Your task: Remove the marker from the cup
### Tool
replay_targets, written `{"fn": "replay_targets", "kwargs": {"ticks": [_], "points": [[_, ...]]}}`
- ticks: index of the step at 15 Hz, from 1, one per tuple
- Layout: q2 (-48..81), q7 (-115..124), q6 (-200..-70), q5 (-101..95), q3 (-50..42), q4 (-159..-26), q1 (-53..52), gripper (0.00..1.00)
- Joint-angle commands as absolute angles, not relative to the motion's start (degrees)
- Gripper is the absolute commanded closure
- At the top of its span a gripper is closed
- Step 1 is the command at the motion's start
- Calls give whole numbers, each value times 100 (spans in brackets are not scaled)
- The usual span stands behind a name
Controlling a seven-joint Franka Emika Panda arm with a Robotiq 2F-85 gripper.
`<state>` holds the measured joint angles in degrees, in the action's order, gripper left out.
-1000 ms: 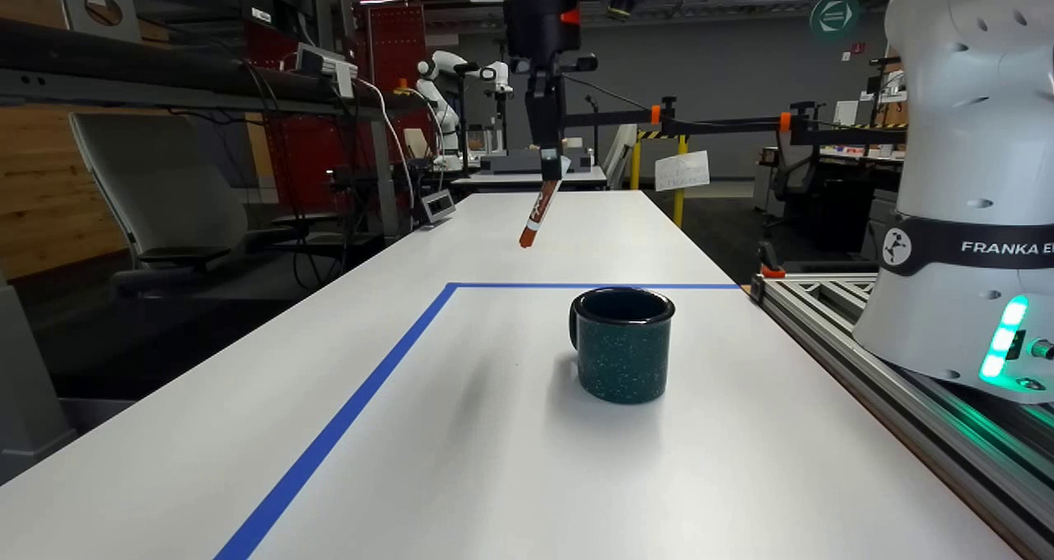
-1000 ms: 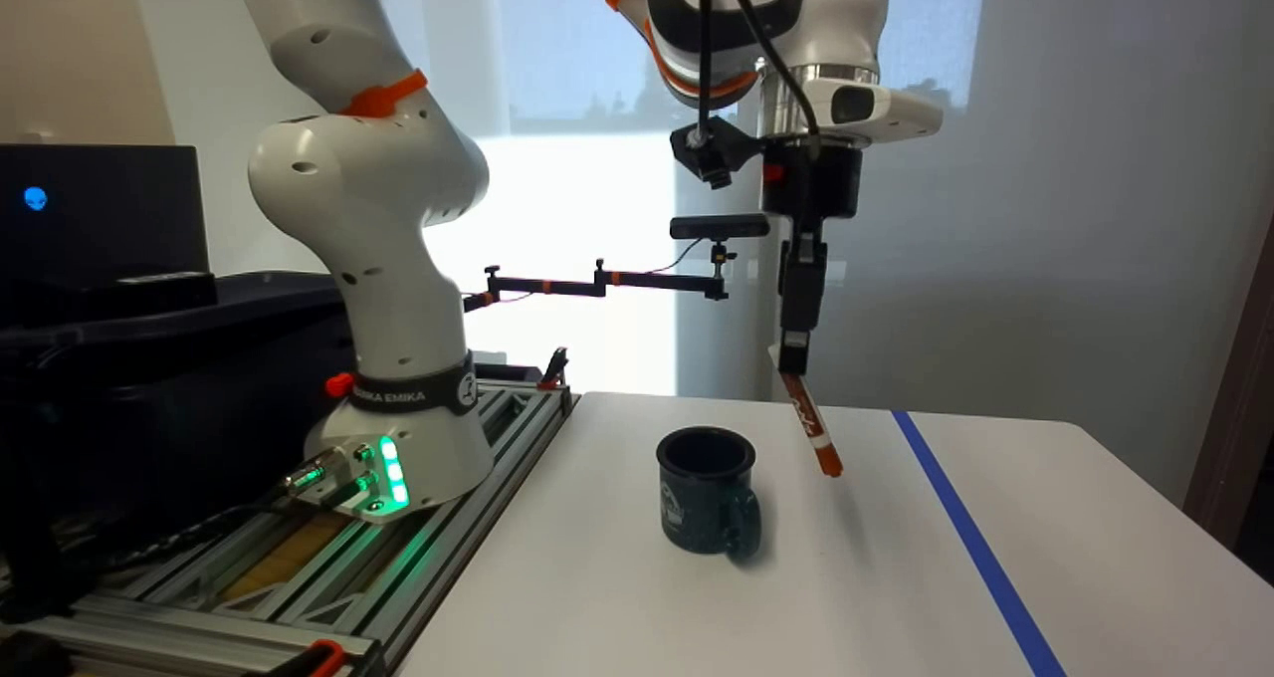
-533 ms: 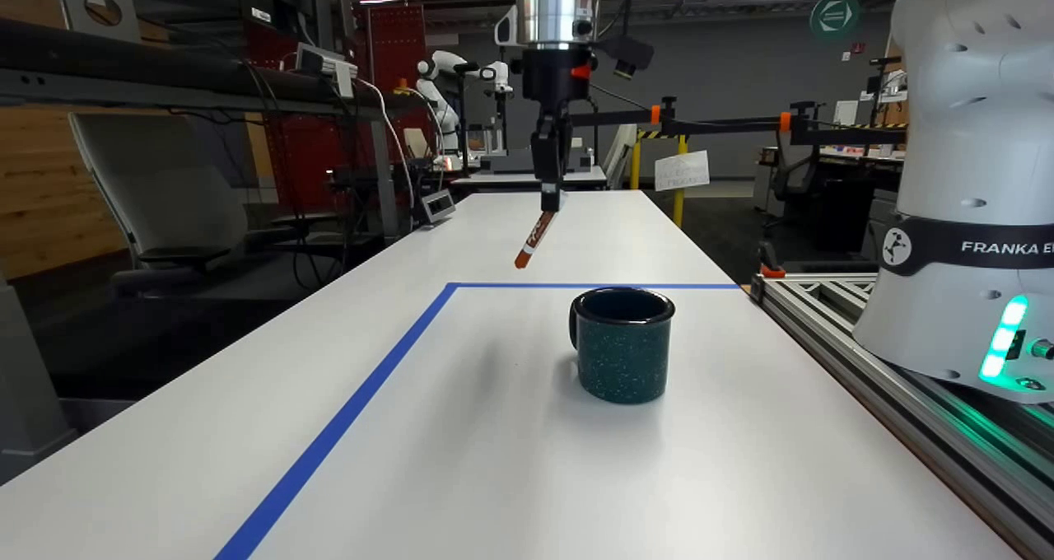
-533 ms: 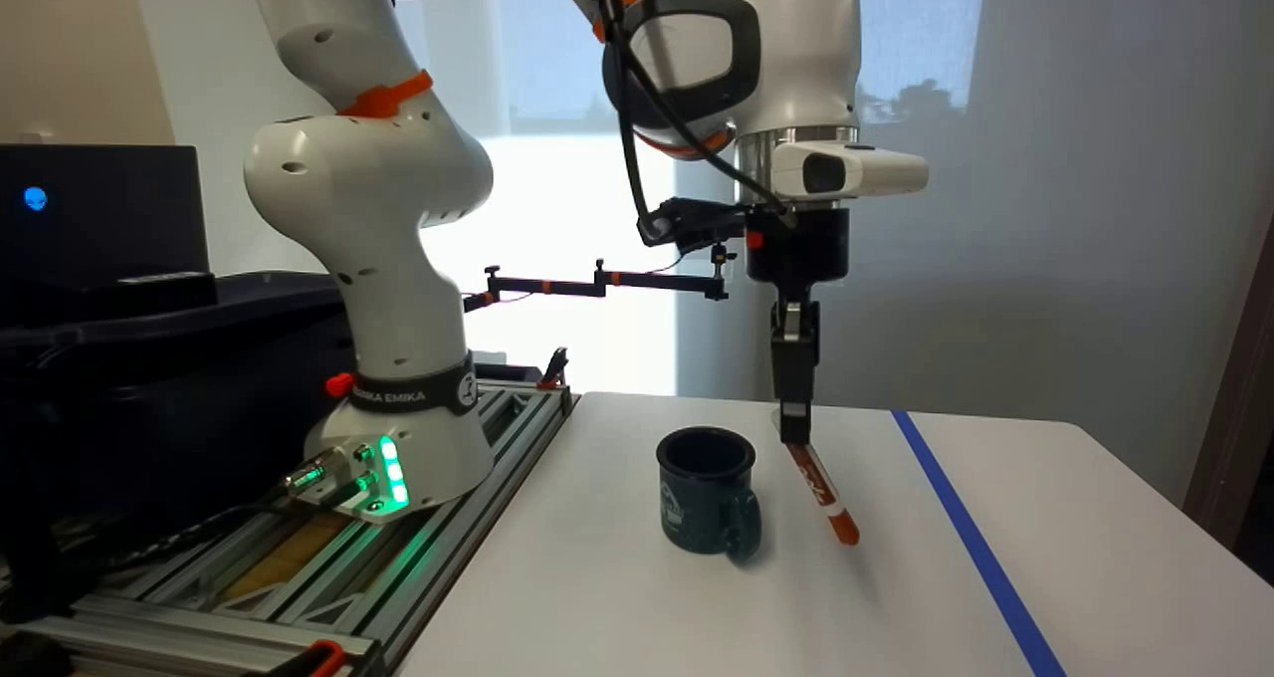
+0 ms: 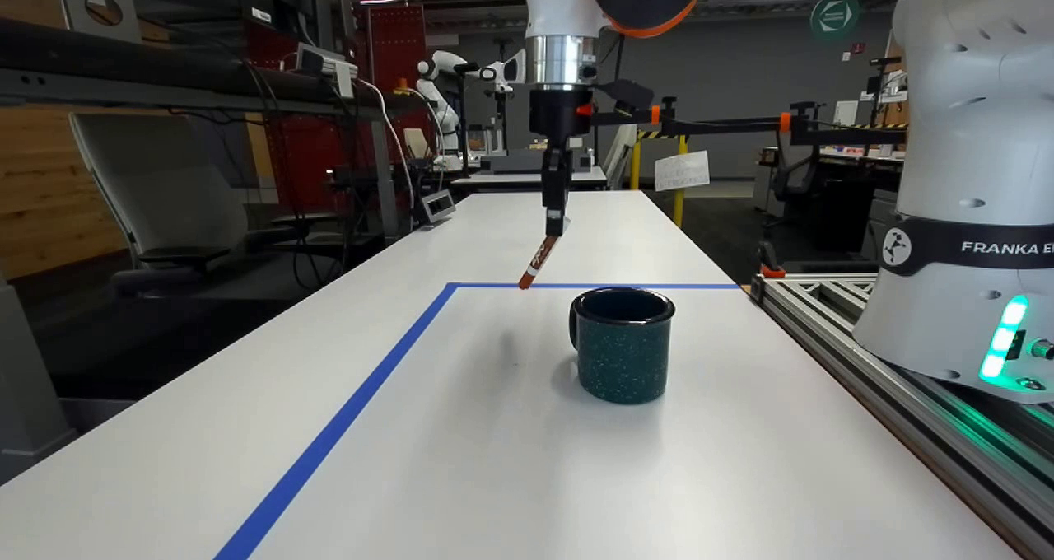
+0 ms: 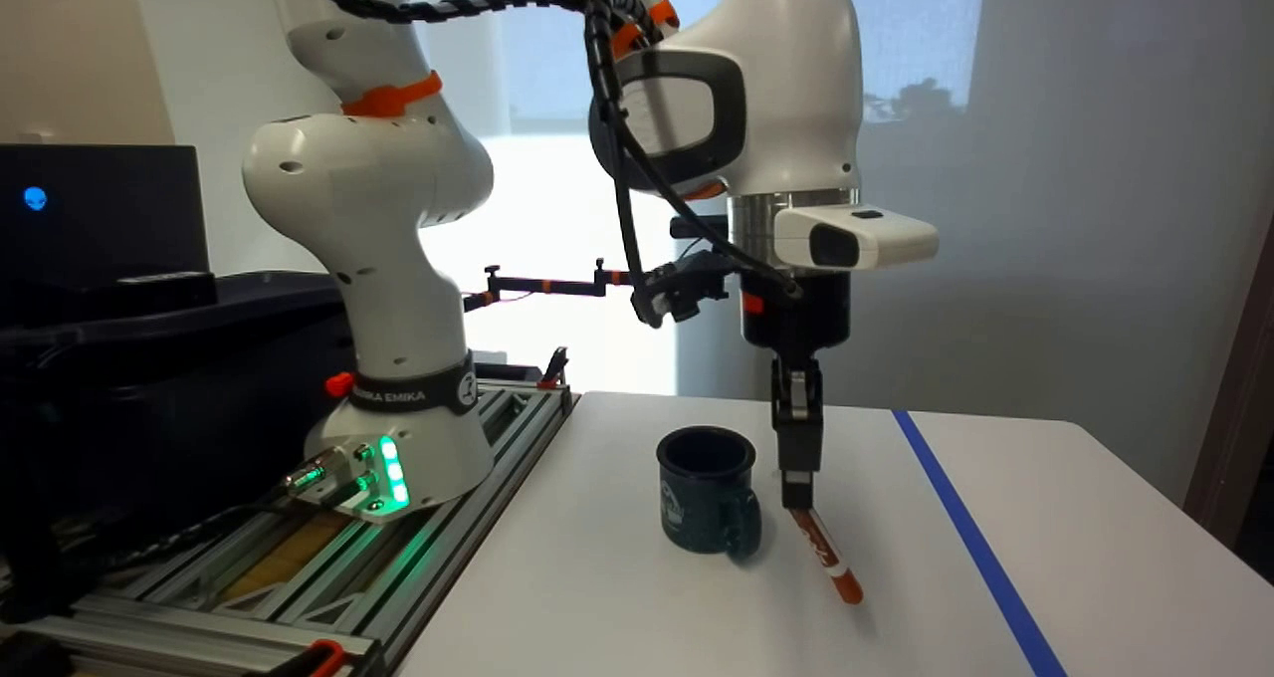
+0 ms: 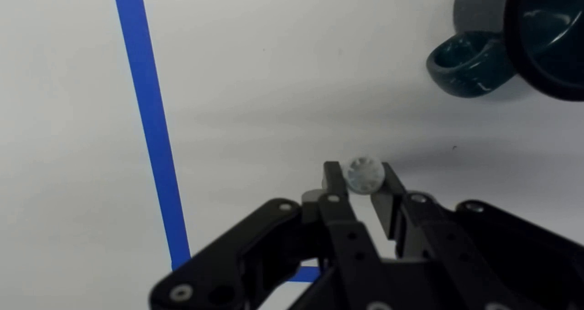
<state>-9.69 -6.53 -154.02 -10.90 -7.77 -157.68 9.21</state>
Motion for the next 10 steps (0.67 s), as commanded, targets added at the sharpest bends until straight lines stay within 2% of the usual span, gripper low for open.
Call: {"fn": "replay_targets", "kwargs": {"ticks": [1,6,10], "points": [[-385,-1292,-16353,-864,-905,-15768,805,95],[652,-1470,-17761,-981,-836,-15776,888,95],[1216,-1369,-18152,-948,-748,-15776,947,95]]}}
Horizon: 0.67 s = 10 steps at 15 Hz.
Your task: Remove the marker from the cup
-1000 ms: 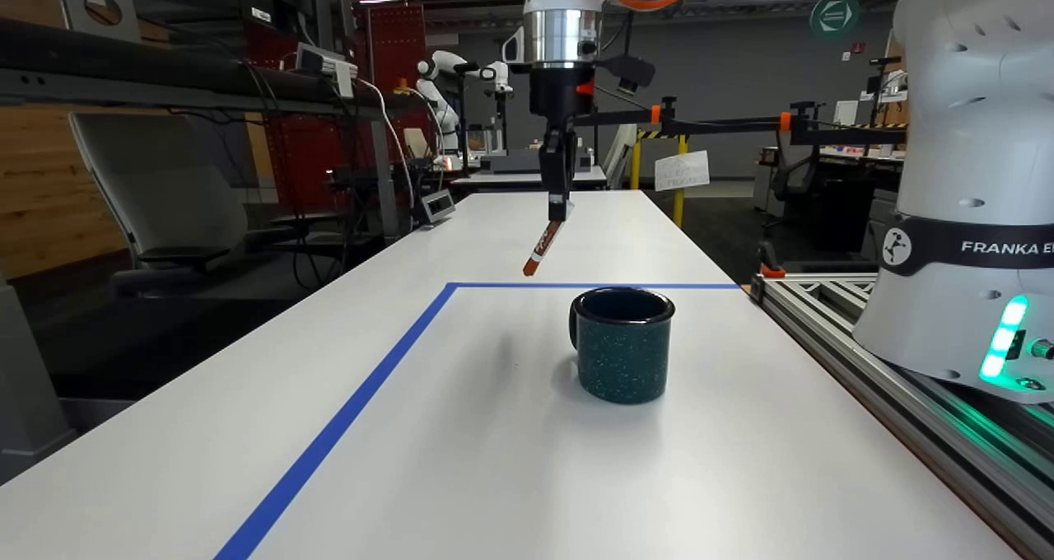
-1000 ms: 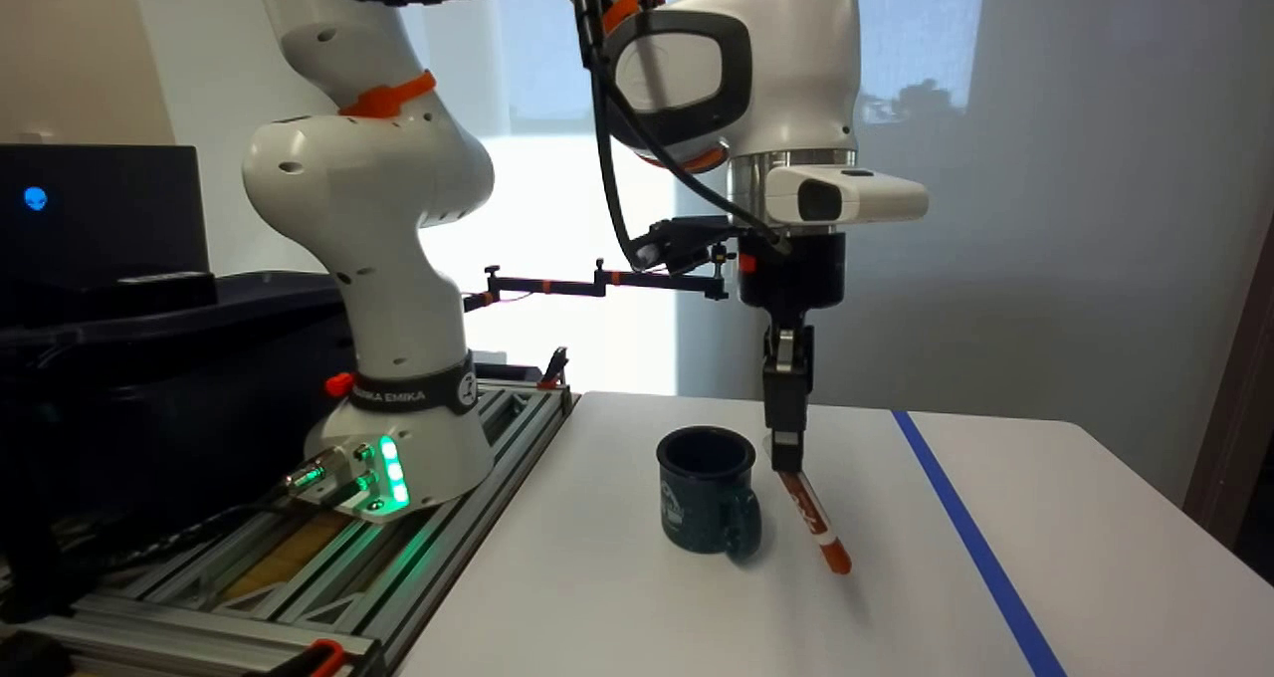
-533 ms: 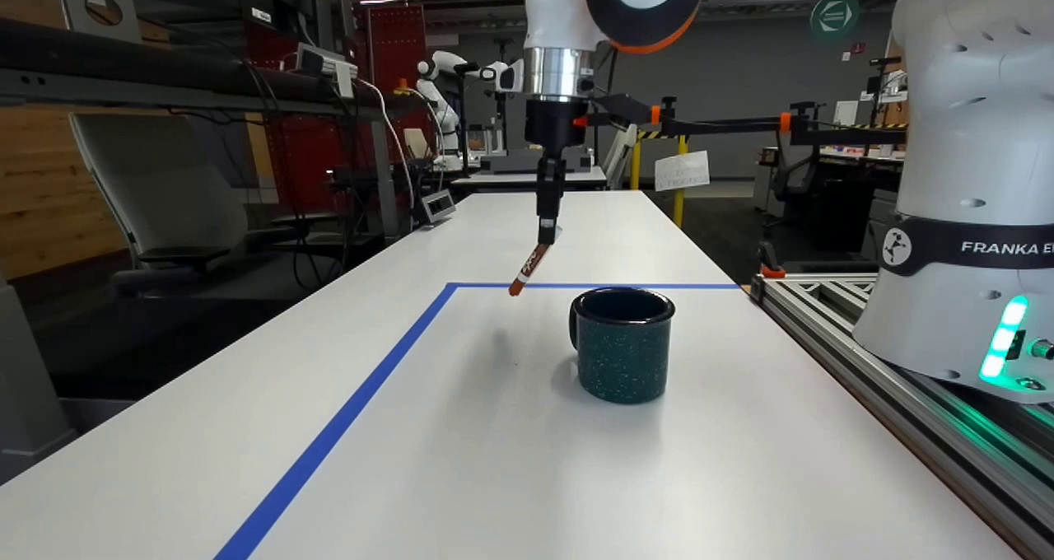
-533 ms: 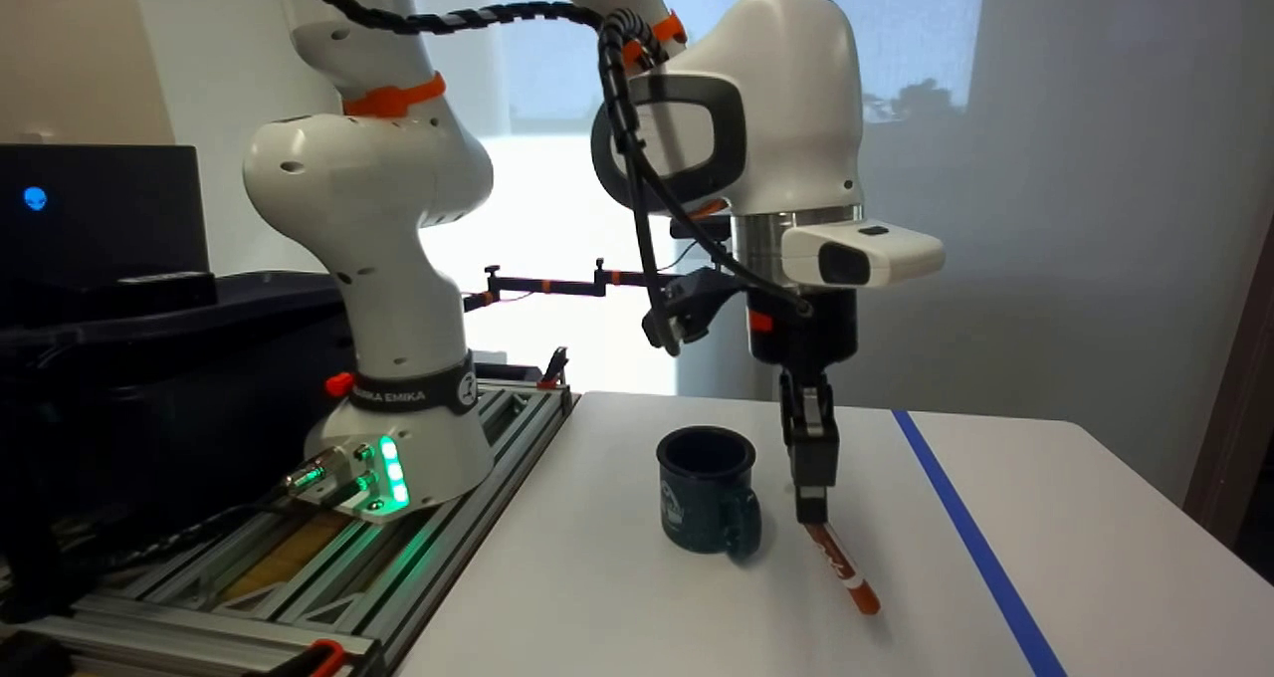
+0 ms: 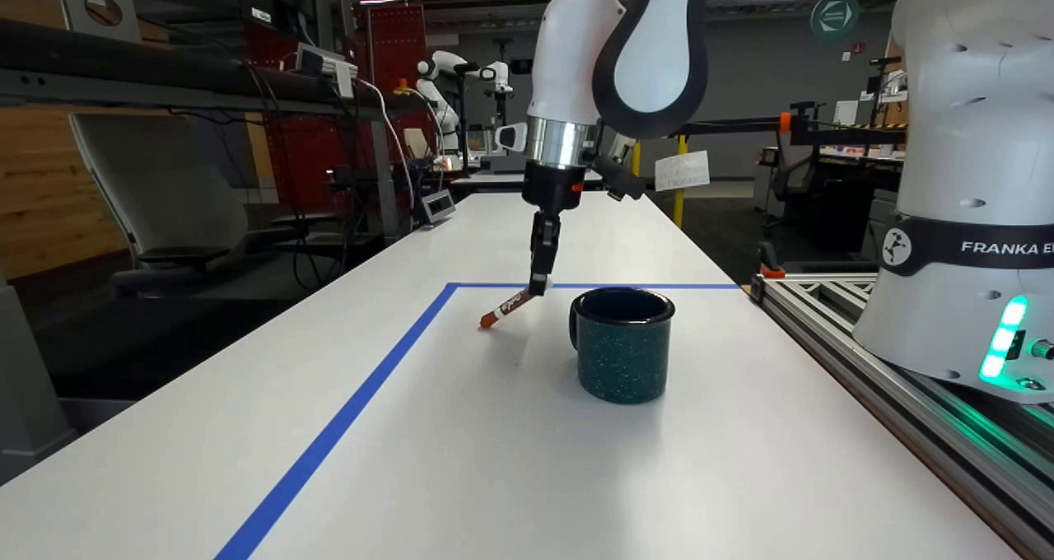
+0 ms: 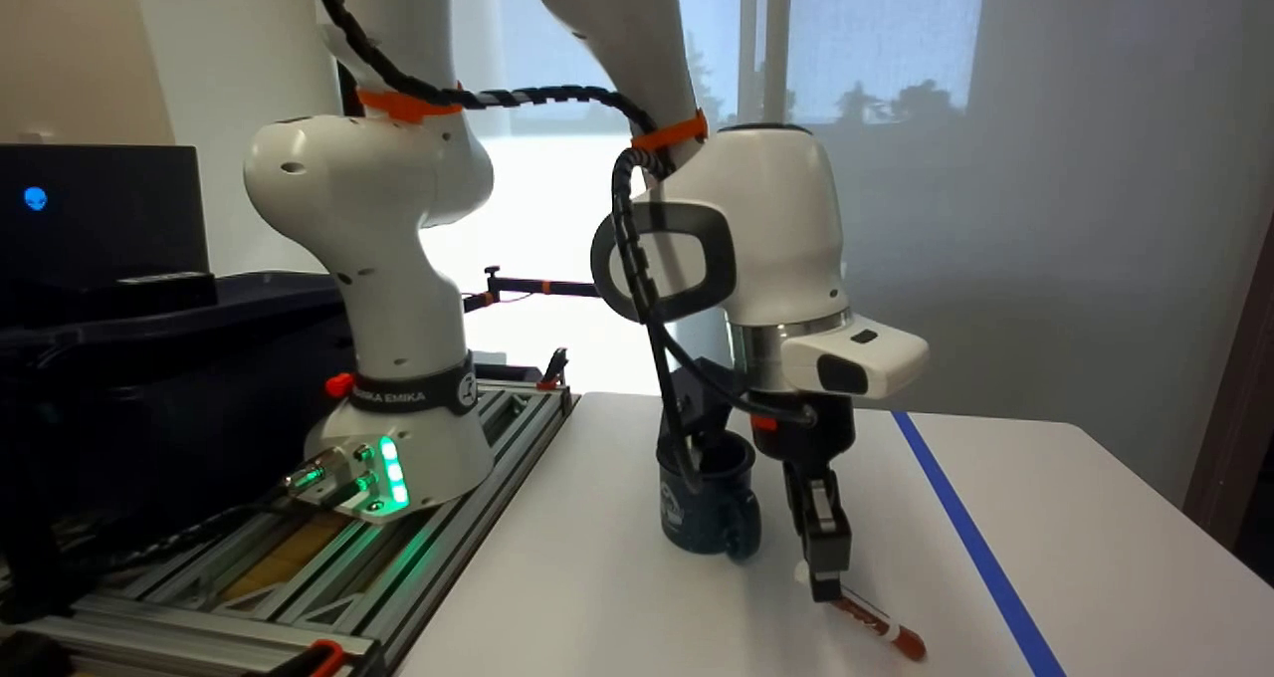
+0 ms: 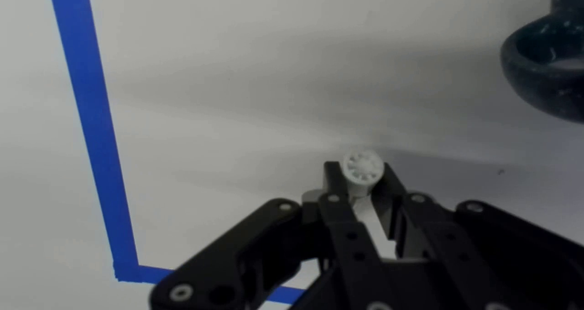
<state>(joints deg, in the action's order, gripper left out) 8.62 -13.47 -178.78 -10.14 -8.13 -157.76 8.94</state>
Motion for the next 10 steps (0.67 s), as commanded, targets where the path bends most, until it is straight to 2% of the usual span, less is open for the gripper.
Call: {"fn": "replay_targets", "kwargs": {"ticks": [1,10], "points": [[1290,-1346,-18105,-947,-755,-15774,963,95],[1035,-724,-16737,-1282,-1456,-15694,204,95]]}}
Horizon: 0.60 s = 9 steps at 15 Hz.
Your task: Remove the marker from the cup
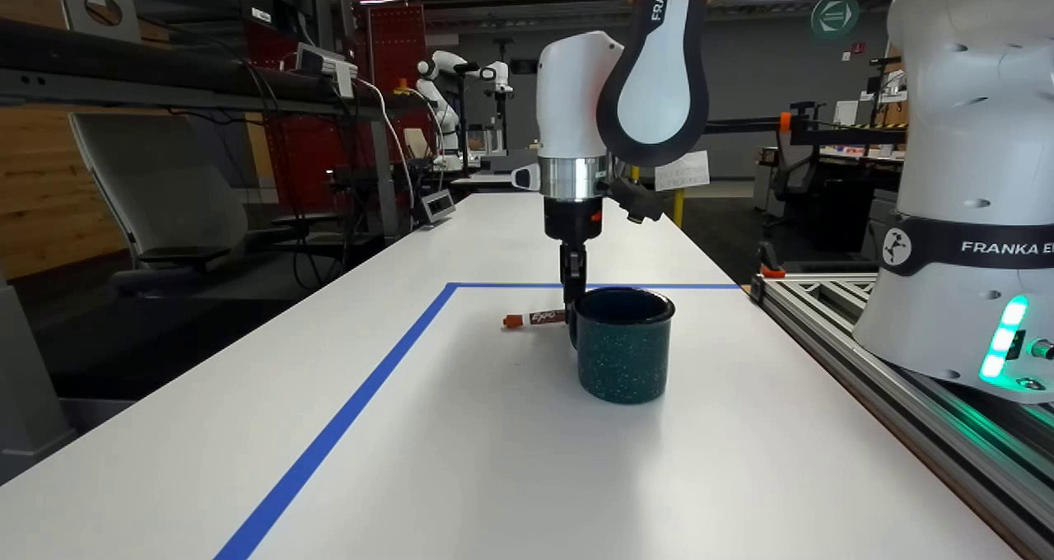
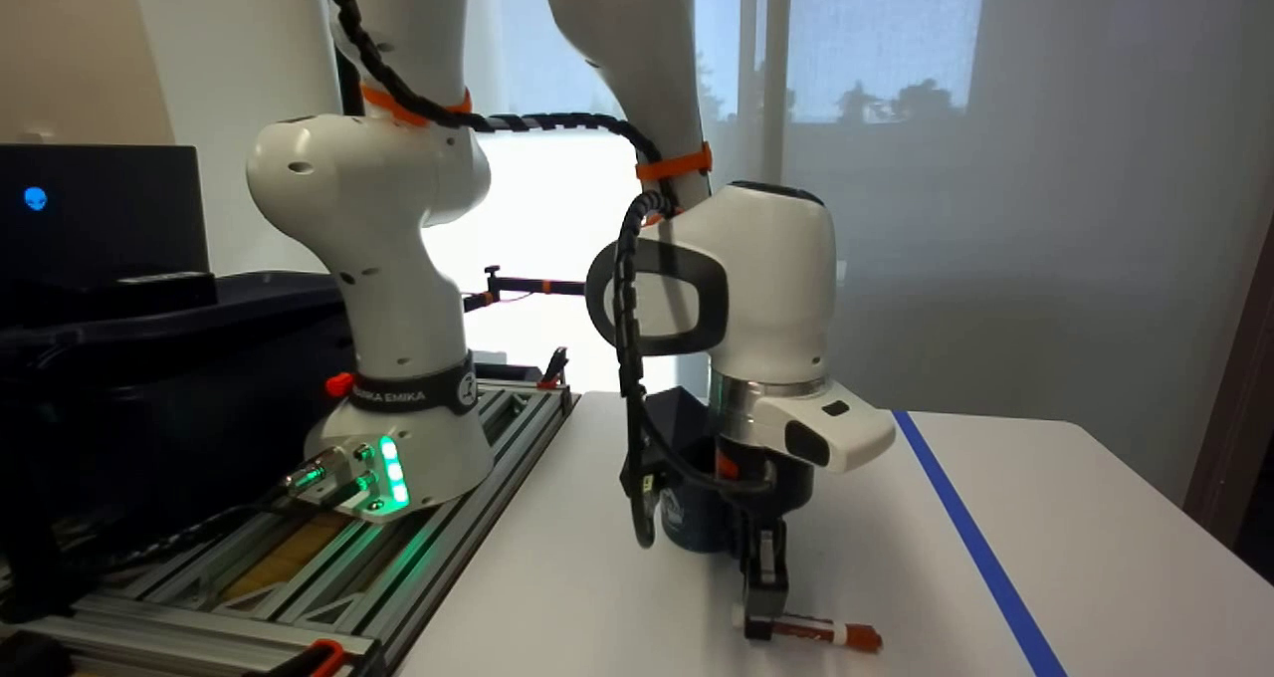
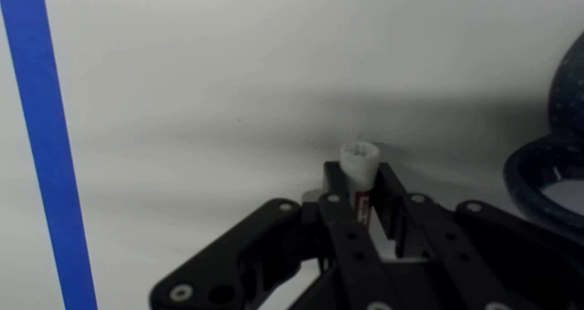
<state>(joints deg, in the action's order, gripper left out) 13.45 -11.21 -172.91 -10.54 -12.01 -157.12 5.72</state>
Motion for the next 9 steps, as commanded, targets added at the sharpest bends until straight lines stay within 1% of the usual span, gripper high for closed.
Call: {"fn": "replay_targets", "kwargs": {"ticks": [1,2,3,4,7,9], "points": [[785,-489,-16651,-1512,-1651,-15944,19,95],[743,-337,-16508,-1647,-1683,-15925,-34,54],[857,-241,-16306,-1701,-1622,-15697,-28,52],[790,-167,-16174,-1780,-1585,-15707,-21,46],[278,41,-15511,-2096,-1503,-15872,31,22],[-118,81,-14808,-2065,-1311,-15823,111,8]]}}
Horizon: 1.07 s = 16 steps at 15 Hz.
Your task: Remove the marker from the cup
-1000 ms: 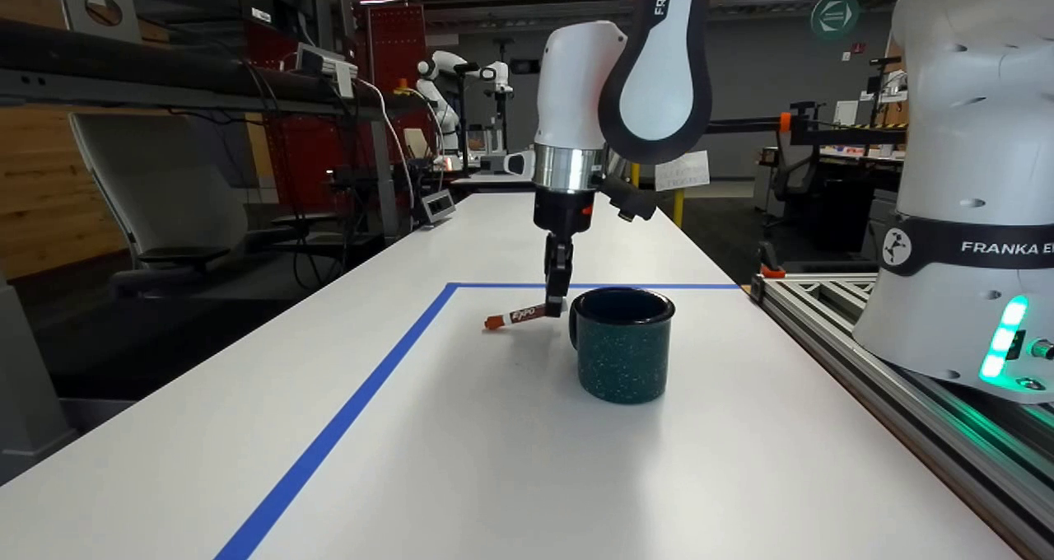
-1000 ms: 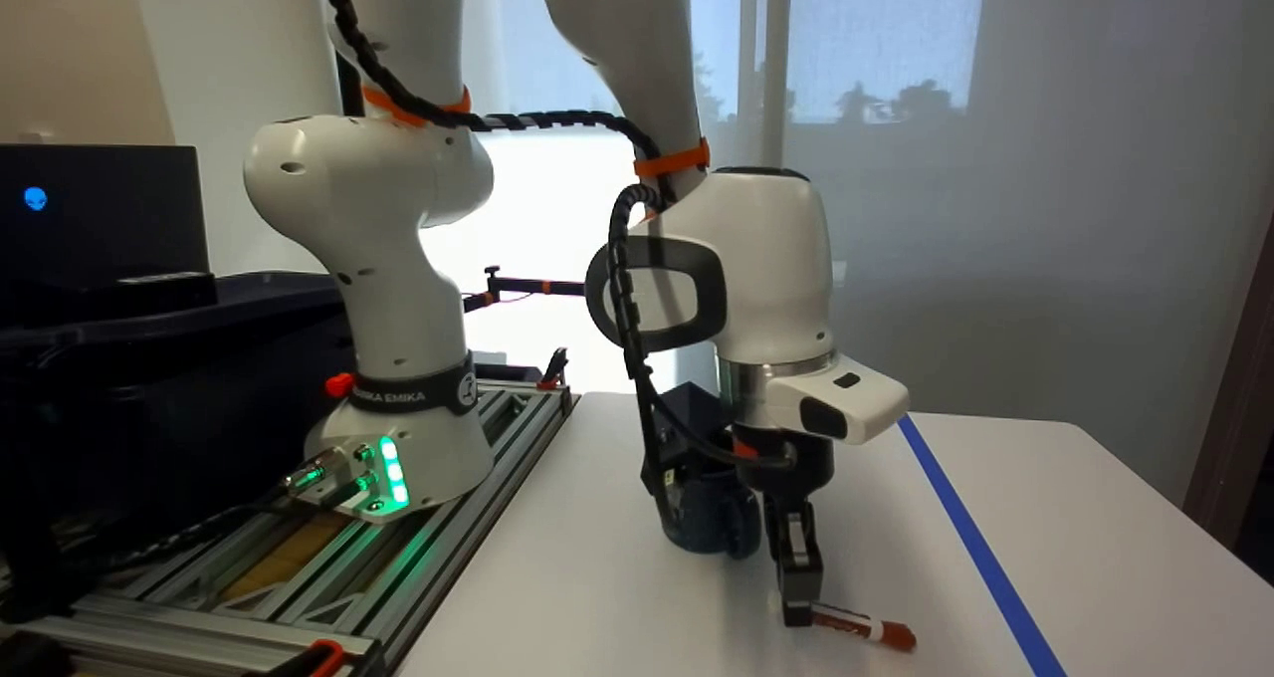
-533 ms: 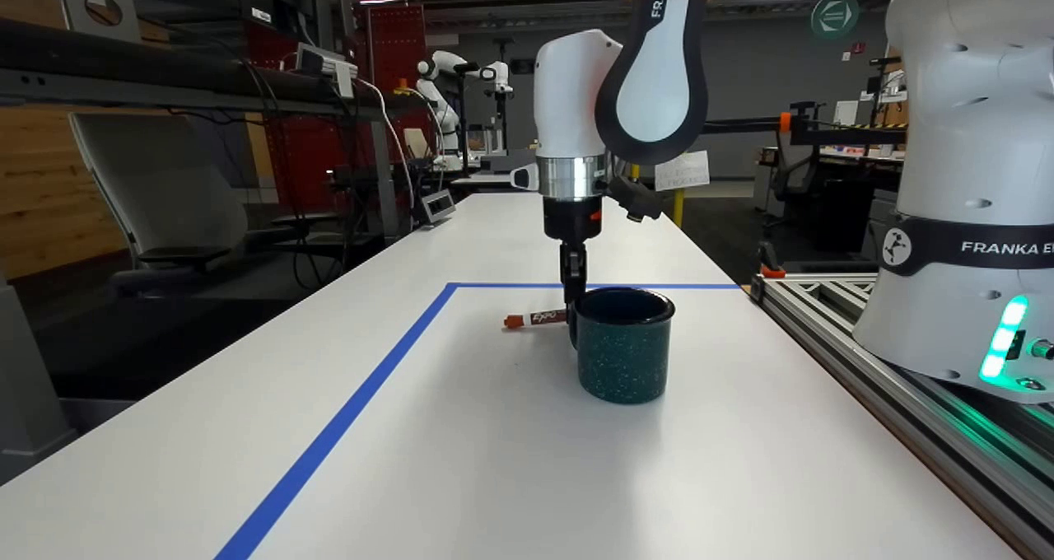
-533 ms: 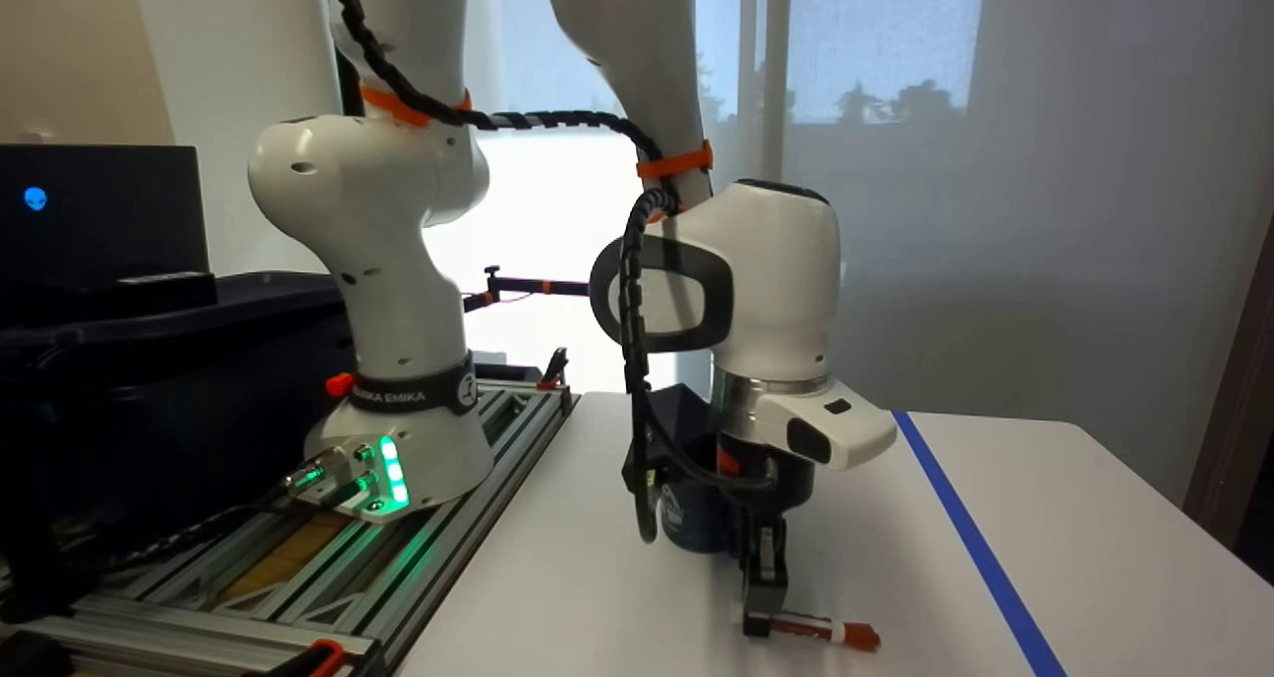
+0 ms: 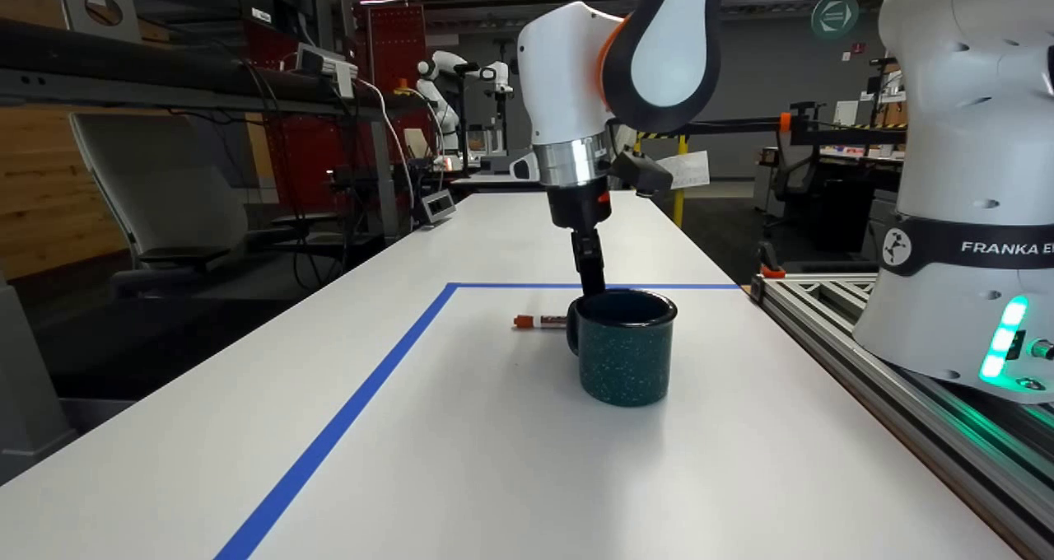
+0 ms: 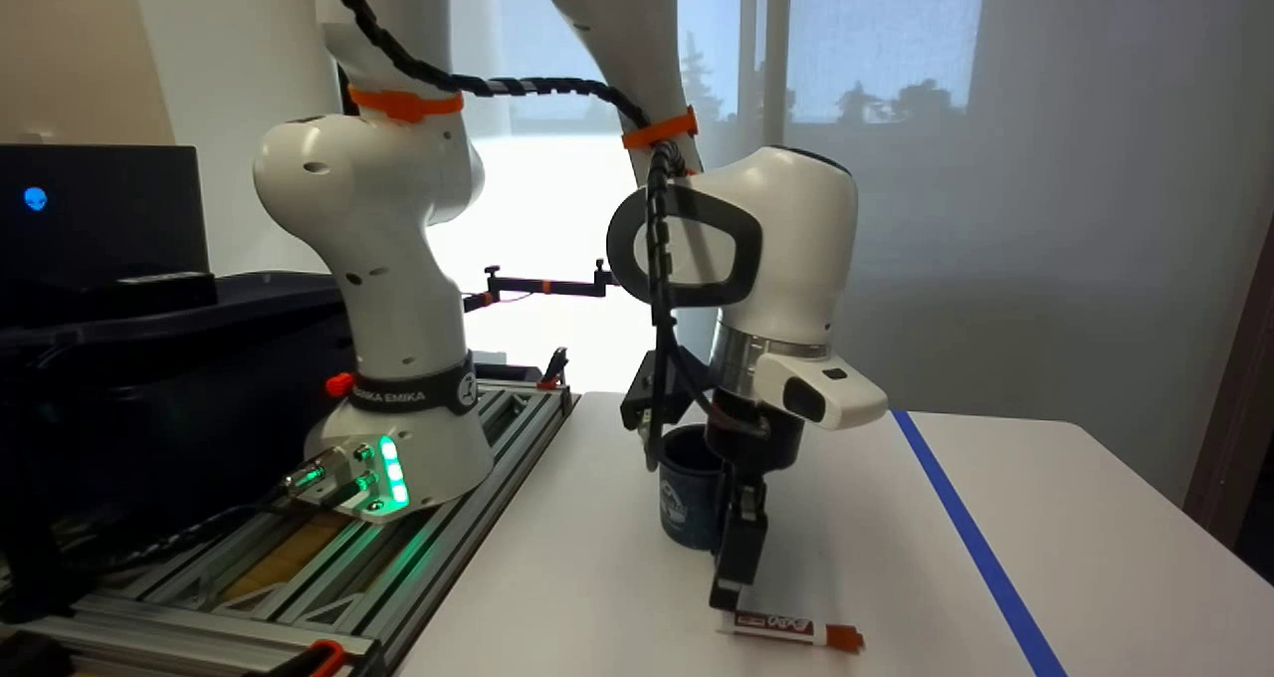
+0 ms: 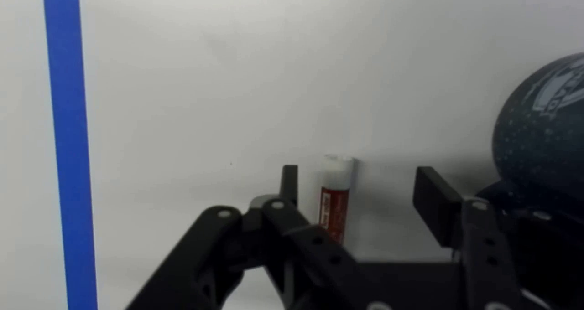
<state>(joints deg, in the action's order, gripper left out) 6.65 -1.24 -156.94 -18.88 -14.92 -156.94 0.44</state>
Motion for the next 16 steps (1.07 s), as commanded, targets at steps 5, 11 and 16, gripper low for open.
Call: {"fn": "replay_targets", "kwargs": {"ticks": [5,11,16], "points": [[-1055,-106,-13043,-1683,-744,-15453,185,0],[-1647,71,-11448,-1442,-263,-14725,128,0],[-1603,69,-11441,-1335,-168,-14570,153,0]]}}
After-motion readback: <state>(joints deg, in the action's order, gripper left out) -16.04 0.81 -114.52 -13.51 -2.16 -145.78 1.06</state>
